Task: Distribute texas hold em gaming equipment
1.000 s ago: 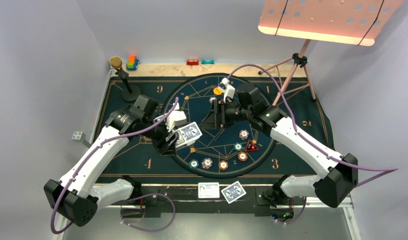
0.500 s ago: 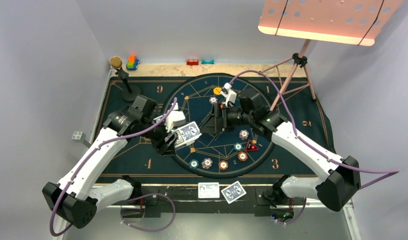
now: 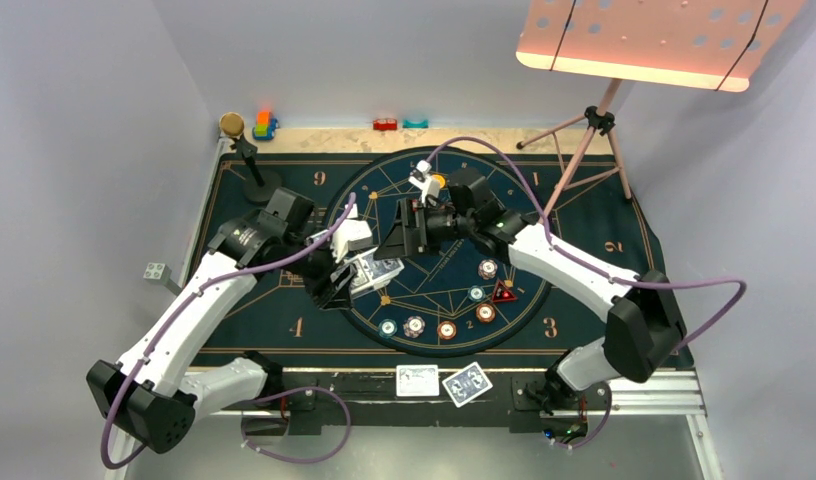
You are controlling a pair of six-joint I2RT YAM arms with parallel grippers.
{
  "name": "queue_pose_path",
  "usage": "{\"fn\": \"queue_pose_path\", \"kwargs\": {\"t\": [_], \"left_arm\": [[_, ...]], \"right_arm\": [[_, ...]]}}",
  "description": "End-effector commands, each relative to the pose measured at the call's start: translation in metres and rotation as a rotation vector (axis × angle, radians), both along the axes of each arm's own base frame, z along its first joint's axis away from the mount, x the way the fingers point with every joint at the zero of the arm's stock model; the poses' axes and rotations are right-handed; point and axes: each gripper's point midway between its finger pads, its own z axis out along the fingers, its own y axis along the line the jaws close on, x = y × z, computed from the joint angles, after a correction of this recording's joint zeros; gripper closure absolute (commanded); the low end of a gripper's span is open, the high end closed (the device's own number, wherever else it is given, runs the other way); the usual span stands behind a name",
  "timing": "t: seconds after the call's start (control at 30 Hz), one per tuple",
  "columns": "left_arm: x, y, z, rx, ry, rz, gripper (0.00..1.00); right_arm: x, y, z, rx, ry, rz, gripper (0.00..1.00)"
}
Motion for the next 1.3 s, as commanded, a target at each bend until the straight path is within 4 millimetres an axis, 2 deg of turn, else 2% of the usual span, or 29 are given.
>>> {"fn": "queue_pose_path", "kwargs": {"t": [0.0,0.1,0.17,0.37,0.57,0.97,1.13,1.27], "left_arm": [[0.009,-0.008,0.021,-0.057,-0.053,-0.012,1.0],[0.01,-0.009,0.023,-0.06,-0.061,-0.012,1.0],[0.01,-0.009,0.024,-0.061,-0.063,-0.011,1.0],[0.011,-0.01,0.025,-0.065,-0.063,-0.009,1.0],[0.009,-0.01,0.031,-0.074,-0.071,-0.012,1.0],[0.007,-0.009,0.031,-0.076,-0.068,-0.015,1.0],[0.006,-0.009,0.03,-0.076,-0.064,-0.014,1.0],[0.005,-0.009,0.031,-0.079,-0.066,-0.015,1.0]], "right_arm": [[-0.007,0.02,0.029,0.076,-0.058,0.08,0.02],[-0.007,0.02,0.021,0.064,-0.043,0.081,0.02],[-0.01,0.019,0.017,0.06,-0.033,0.088,0.05],[-0.006,0.013,0.008,0.006,-0.015,0.069,0.21],[0.001,0.006,0.01,-0.01,-0.037,0.037,0.34],[0.01,-0.006,0.023,-0.052,-0.115,-0.028,0.39],[0.011,-0.009,0.03,-0.059,-0.143,-0.04,0.45],[0.014,-0.012,0.031,-0.082,-0.158,-0.05,0.46]]}}
